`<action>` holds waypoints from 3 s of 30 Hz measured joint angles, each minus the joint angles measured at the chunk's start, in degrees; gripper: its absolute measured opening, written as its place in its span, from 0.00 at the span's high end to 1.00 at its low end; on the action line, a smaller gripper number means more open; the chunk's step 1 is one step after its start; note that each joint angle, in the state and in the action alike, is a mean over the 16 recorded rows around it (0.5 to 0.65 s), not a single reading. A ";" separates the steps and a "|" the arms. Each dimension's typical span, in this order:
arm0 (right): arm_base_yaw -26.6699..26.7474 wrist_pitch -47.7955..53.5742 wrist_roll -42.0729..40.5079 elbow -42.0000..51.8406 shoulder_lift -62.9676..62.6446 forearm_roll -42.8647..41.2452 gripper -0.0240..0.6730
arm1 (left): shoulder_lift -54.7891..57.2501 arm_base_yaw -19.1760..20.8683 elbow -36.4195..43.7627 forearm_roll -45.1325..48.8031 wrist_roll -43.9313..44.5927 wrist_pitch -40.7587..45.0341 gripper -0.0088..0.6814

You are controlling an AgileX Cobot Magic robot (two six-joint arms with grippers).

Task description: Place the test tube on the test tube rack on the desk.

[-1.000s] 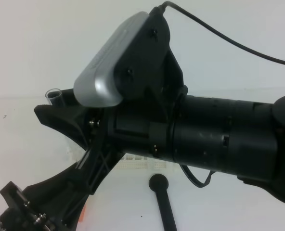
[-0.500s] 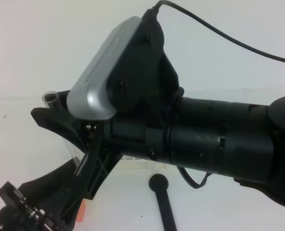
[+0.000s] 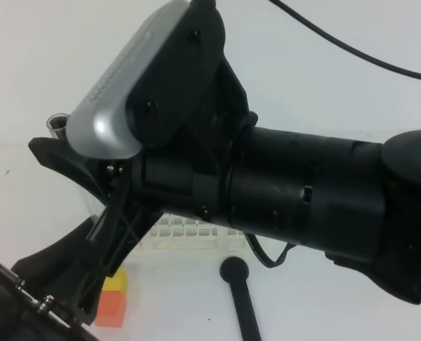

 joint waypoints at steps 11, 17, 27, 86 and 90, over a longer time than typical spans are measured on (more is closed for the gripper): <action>0.33 -3.69 -1.11 -0.09 0.76 0.36 0.79 | -5.56 0.00 -8.88 -1.56 7.25 30.93 0.99; 0.75 -2.91 -1.05 -0.19 0.57 0.24 0.79 | -15.59 0.00 -13.74 -1.83 11.10 50.64 0.99; -0.03 -5.87 -2.80 -1.26 -0.65 -0.43 0.79 | -38.18 0.00 -13.70 -0.89 10.95 67.27 0.99; -2.45 -16.30 29.30 -1.74 -1.27 -31.09 0.79 | -49.68 25.01 -13.06 3.48 6.84 79.72 0.99; -3.69 -15.46 49.14 -1.74 -1.22 -49.64 0.79 | -49.69 34.60 -13.06 3.48 6.82 79.72 0.99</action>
